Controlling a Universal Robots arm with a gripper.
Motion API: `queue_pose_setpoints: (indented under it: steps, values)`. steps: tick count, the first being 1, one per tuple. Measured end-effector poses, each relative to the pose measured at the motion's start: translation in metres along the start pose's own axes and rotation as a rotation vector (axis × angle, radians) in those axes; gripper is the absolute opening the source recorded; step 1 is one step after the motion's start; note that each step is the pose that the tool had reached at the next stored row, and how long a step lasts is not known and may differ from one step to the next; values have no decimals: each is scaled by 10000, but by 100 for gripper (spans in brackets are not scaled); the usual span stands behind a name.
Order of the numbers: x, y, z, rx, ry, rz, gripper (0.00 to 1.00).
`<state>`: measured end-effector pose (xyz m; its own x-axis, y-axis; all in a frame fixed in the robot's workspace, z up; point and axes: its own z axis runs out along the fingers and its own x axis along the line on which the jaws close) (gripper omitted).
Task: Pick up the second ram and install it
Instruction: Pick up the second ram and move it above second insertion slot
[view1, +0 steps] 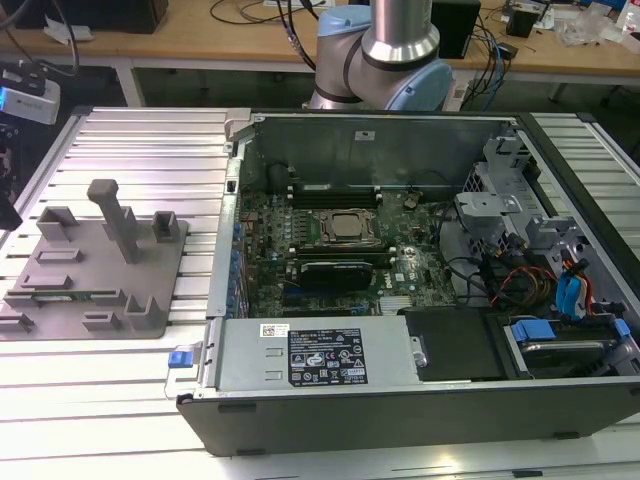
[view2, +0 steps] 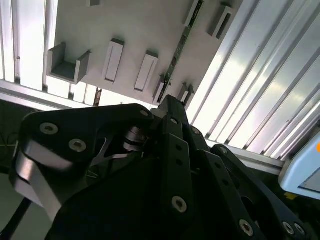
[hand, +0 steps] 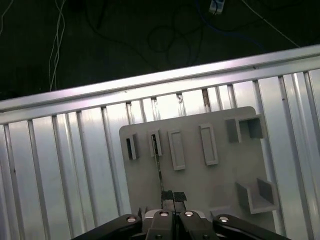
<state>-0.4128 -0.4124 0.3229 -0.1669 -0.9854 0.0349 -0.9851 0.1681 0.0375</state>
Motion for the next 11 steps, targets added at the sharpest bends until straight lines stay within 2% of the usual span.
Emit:
queue_pose_setpoints:
  steps: [4,8,11]
  values:
    - [4,-1,27,28,-241,-7,8]
    - [3,-6,126,30,-242,-9,8]
    - [-2,-36,161,32,-225,-20,8]
